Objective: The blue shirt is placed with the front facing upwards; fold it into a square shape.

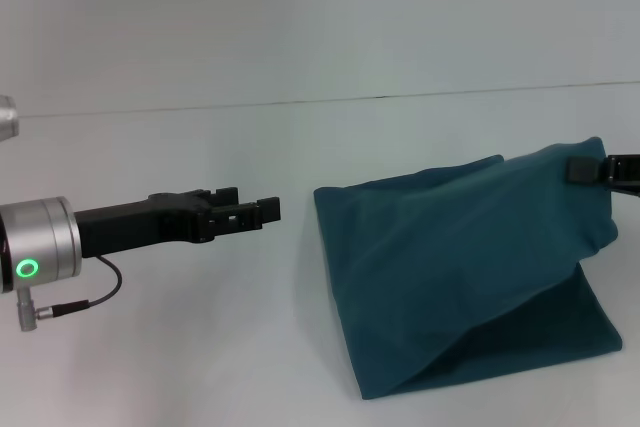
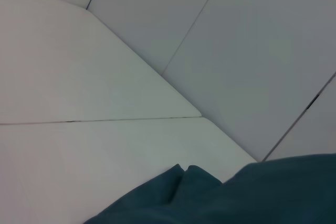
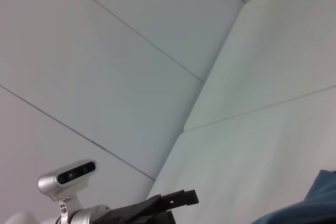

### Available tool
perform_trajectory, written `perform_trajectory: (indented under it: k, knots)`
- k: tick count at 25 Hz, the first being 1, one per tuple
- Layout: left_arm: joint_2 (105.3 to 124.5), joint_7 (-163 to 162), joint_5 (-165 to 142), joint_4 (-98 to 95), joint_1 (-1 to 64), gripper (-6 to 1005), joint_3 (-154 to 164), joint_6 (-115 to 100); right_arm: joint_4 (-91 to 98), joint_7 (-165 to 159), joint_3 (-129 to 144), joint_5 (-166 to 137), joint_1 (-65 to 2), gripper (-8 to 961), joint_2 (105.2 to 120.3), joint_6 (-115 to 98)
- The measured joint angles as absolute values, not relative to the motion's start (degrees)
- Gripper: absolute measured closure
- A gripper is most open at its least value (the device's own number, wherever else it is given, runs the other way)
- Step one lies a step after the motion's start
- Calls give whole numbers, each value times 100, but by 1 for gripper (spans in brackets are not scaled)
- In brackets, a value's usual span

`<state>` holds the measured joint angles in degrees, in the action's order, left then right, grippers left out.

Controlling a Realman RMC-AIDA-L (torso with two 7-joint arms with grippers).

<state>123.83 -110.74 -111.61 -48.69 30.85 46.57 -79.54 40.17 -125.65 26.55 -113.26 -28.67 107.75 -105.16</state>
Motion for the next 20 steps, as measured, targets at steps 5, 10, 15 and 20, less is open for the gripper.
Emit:
perform_trajectory:
  k: [5, 10, 15, 20]
  knots:
    - [12383, -11074, -11162, -4869, 3083, 111, 4658, -7950, 3991, -12537, 2730, -11394, -2833, 912, 10744, -10337]
    - [12383, -11074, -11173, -4869, 3080, 111, 4658, -7940, 3995, -12492, 2755, -11609, -2824, 911, 10799, -10140]
    - [12384, -11074, -11176, -4869, 3086, 111, 4658, -7936, 4001, -12490, 2744, -11802, -2798, 911, 10797, -9978]
    - [12384, -11074, -11168, -4869, 3086, 111, 4658, -7936, 4009, -12516, 2714, -11955, -2776, 910, 10747, -9863]
